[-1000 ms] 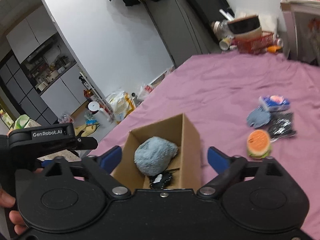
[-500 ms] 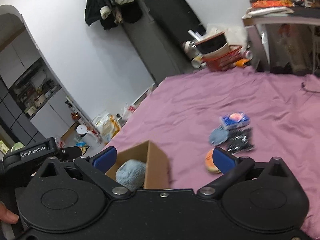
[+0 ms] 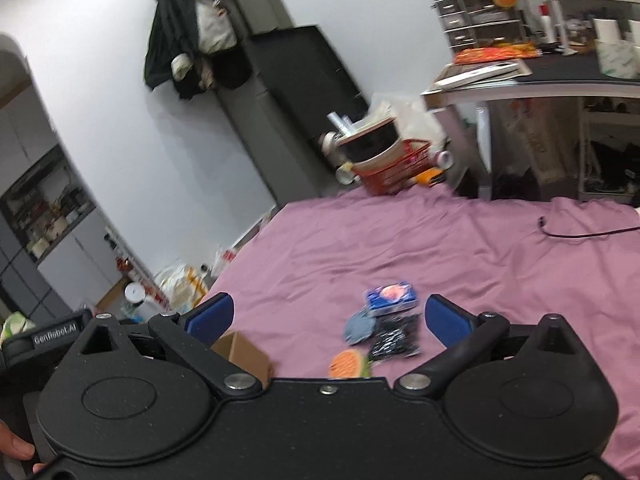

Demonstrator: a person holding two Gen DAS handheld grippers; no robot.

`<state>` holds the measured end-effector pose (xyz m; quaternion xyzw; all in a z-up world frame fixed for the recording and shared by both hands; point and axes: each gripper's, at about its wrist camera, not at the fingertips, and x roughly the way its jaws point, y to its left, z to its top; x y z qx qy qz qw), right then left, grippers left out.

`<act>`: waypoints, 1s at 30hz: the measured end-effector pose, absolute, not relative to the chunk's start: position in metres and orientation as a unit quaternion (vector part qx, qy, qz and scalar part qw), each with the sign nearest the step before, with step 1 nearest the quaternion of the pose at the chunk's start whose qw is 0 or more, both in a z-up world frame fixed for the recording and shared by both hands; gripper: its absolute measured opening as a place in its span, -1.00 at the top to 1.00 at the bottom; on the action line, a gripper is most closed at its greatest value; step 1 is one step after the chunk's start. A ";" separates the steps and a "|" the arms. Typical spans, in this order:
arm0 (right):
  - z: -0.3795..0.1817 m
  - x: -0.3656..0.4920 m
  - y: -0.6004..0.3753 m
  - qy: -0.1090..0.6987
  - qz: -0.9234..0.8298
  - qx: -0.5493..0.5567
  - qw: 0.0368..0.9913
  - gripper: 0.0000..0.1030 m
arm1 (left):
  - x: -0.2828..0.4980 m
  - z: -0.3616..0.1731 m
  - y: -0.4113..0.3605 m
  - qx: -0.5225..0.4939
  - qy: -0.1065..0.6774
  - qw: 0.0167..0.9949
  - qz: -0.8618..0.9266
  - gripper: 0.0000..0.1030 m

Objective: Organize soft objects
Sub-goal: 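Move the left tool toward the burger plush and close it on it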

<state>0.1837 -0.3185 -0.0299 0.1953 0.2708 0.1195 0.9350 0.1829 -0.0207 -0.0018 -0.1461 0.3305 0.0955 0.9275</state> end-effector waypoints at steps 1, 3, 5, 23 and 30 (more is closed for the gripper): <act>-0.031 0.184 -0.326 0.270 0.114 0.201 0.935 -1.00 | 0.184 -0.004 -0.025 -0.143 0.332 0.928 0.095 -1.00; -0.035 0.184 -0.339 0.268 0.104 0.212 0.934 -1.00 | 0.187 -0.008 -0.032 -0.139 0.338 0.926 0.093 -1.00; -0.040 0.185 -0.348 0.268 0.099 0.222 0.932 -1.00 | 0.189 -0.013 -0.040 -0.133 0.342 0.925 0.096 -1.00; -0.089 0.213 -0.391 0.313 0.090 0.313 0.892 -1.00 | 0.238 -0.067 -0.102 -0.107 0.403 0.907 0.059 -1.00; -0.108 0.233 -0.389 0.340 0.091 0.340 0.872 -0.92 | 0.259 -0.094 -0.110 -0.111 0.419 0.900 0.037 -0.97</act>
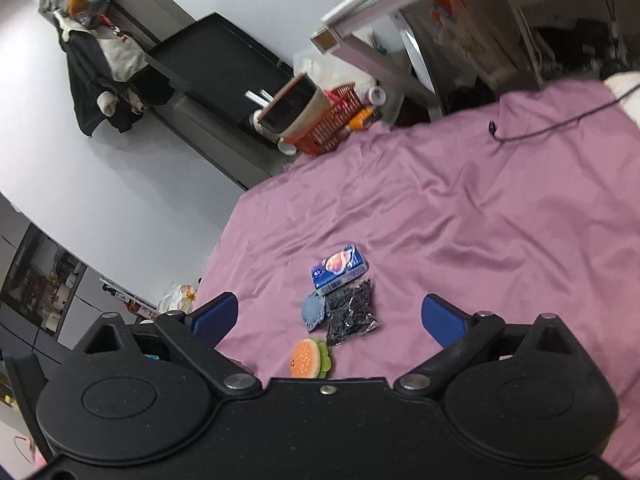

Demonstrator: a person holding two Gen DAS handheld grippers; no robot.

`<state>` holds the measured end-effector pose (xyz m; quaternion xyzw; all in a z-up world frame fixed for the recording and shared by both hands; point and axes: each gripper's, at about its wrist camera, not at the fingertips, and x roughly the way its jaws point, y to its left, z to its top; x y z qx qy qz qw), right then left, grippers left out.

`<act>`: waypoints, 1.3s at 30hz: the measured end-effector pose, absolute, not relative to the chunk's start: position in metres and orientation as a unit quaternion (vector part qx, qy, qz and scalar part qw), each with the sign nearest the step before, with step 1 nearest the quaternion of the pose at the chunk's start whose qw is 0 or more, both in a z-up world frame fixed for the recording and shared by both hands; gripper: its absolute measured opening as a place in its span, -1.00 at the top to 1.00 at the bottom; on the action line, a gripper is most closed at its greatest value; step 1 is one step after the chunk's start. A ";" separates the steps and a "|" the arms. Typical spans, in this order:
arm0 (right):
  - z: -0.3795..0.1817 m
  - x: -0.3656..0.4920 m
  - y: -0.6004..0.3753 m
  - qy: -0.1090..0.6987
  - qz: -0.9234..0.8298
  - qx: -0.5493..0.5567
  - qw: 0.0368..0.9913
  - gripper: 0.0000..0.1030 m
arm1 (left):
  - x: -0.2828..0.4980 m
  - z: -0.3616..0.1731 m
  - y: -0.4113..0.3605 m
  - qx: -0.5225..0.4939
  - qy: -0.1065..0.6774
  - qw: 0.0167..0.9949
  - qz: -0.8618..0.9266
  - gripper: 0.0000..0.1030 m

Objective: Organize soft objects
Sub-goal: 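Move the left tool toward the burger plush and close it on it, then lift the burger with the left tool while the right tool grasps the sequined pouch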

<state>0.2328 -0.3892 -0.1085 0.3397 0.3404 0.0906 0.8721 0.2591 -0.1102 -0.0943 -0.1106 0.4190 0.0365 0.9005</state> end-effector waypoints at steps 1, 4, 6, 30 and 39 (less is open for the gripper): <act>-0.111 0.236 -0.388 0.344 0.092 0.342 0.870 -0.91 | 0.262 -0.098 -0.111 -0.112 0.422 0.899 0.036 -0.95; -0.120 0.248 -0.383 0.360 0.089 0.348 0.861 -0.87 | 0.271 -0.111 -0.111 -0.127 0.432 0.892 0.030 -0.95; -0.125 0.254 -0.381 0.365 0.089 0.355 0.856 -0.87 | 0.276 -0.118 -0.112 -0.131 0.436 0.890 0.027 -0.94; -0.191 0.320 -0.348 0.430 0.064 0.376 0.818 -0.73 | 0.337 -0.213 -0.121 -0.150 0.519 0.842 0.008 -0.01; -0.218 0.341 -0.337 0.456 0.048 0.374 0.806 -0.57 | 0.338 -0.214 -0.121 -0.156 0.508 0.847 -0.005 0.22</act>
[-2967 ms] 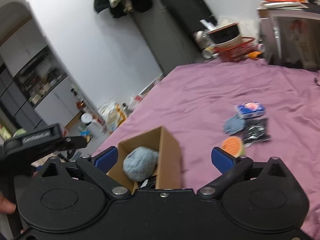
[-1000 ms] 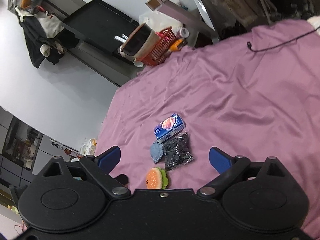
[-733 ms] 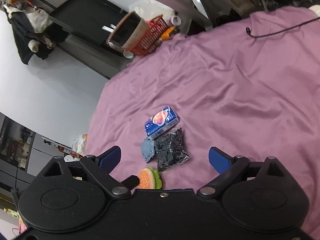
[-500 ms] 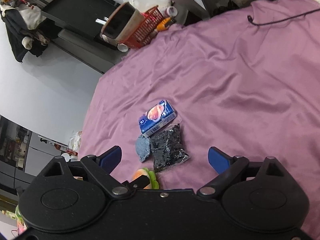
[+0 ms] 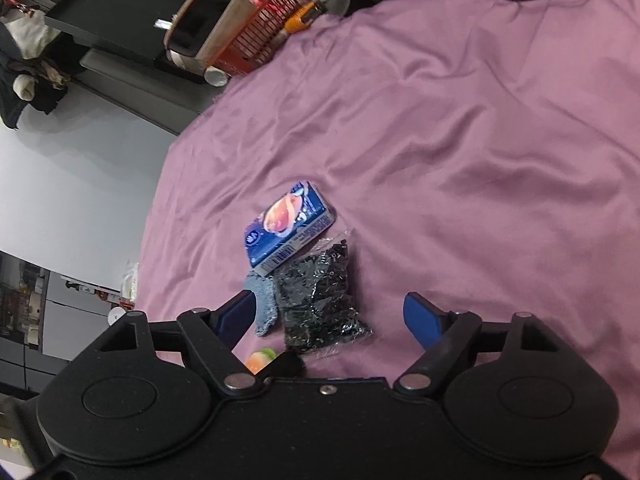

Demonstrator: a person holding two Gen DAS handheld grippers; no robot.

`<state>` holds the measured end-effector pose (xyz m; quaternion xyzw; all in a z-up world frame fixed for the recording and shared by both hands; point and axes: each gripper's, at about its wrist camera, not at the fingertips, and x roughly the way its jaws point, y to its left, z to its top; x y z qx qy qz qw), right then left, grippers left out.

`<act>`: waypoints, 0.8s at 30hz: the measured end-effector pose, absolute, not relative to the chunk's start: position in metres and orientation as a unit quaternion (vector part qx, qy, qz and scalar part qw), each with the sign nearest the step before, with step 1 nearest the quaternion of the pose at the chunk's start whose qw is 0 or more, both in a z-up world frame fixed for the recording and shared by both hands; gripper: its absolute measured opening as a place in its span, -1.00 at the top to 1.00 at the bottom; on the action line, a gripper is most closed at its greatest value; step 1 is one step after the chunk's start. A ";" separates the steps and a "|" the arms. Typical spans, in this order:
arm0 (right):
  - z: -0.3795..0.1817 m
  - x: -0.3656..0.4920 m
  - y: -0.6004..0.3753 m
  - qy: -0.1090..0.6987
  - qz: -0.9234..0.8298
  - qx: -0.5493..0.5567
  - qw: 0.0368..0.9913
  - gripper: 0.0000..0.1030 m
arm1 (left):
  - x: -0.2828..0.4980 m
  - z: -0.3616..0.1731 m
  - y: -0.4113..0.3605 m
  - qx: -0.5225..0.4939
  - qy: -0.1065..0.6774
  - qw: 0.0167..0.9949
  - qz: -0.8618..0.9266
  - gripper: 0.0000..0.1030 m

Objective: Organize soft objects
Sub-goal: 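Lift the burger with the left tool while the right tool grasps the sequined pouch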

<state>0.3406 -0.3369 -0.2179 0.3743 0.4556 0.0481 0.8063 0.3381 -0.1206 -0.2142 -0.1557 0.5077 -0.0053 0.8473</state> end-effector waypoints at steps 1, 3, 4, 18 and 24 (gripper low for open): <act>-0.220 0.343 -0.335 0.460 0.045 0.371 0.806 -0.57 | 0.338 -0.214 -0.120 -0.158 0.508 0.847 -0.009 0.23; -0.224 0.348 -0.330 0.465 0.037 0.360 0.808 -0.57 | 0.337 -0.212 -0.118 -0.159 0.509 0.846 -0.012 0.25; -0.224 0.350 -0.329 0.463 0.037 0.358 0.810 -0.57 | 0.337 -0.211 -0.117 -0.160 0.510 0.845 -0.013 0.25; -0.215 0.342 -0.321 0.455 0.048 0.315 0.832 0.51 | 0.315 -0.183 -0.119 -0.148 0.486 0.861 -0.030 0.25; -0.193 0.325 -0.335 0.415 0.055 0.328 0.847 0.67 | 0.299 -0.162 -0.120 -0.137 0.461 0.876 -0.027 0.25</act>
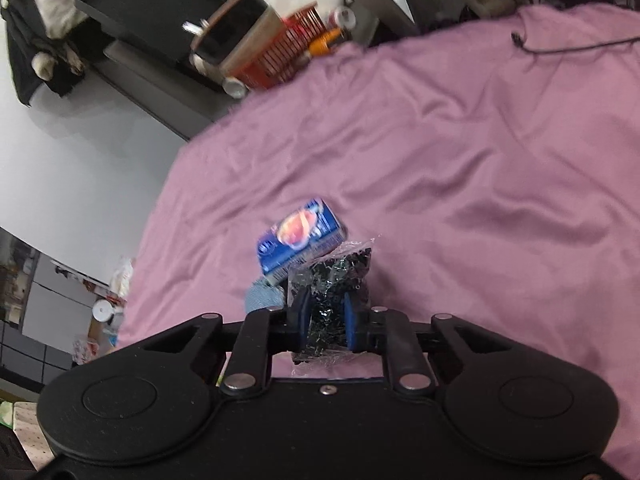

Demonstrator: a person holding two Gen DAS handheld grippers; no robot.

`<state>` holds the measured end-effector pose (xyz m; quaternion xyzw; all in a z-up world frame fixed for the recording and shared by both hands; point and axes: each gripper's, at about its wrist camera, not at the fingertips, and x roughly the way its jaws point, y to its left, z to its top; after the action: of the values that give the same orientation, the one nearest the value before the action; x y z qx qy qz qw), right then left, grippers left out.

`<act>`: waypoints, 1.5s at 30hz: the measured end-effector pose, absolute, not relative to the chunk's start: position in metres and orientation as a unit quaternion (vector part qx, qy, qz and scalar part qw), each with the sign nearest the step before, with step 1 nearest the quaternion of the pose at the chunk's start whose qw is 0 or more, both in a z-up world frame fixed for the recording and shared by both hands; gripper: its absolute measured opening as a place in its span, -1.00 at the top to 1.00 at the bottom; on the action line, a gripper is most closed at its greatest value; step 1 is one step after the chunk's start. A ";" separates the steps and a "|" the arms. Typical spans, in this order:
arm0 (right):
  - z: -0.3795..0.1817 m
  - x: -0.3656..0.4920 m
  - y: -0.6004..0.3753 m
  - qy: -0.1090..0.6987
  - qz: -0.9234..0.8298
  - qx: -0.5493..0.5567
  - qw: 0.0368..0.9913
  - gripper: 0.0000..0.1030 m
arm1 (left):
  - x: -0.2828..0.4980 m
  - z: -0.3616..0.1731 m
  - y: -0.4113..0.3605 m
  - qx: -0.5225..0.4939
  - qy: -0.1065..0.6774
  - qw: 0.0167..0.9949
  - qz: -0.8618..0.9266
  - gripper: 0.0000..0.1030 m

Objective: Organize soft objects
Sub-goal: 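Lift the burger with the left tool while the right tool grasps the sequined pouch, then carry burger and pouch to the box and open both tools inside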

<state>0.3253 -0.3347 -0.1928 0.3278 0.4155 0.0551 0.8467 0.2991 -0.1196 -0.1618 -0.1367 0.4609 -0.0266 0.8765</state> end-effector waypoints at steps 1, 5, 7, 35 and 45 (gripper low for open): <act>-0.190 0.322 -0.336 0.410 0.059 0.329 0.849 0.68 | 0.296 -0.158 -0.120 -0.136 0.457 0.879 -0.026 0.25; -0.188 0.314 -0.339 0.404 0.071 0.334 0.849 0.70 | 0.283 -0.145 -0.118 -0.142 0.443 0.885 -0.022 0.25; -0.185 0.308 -0.343 0.398 0.077 0.342 0.848 0.70 | 0.278 -0.138 -0.117 -0.146 0.437 0.887 -0.019 0.25; -0.100 0.250 -0.274 0.314 0.216 0.311 0.871 0.70 | 0.212 -0.054 -0.009 -0.128 0.362 0.922 0.056 0.23; -0.089 0.242 -0.234 0.316 0.254 0.285 0.869 0.70 | 0.199 -0.062 0.032 -0.135 0.371 0.915 0.085 0.23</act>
<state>0.2424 -0.2338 -0.0892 0.2851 0.3158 0.2536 0.8687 0.1988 0.0322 -0.0625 -0.1352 0.3708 0.0846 0.9149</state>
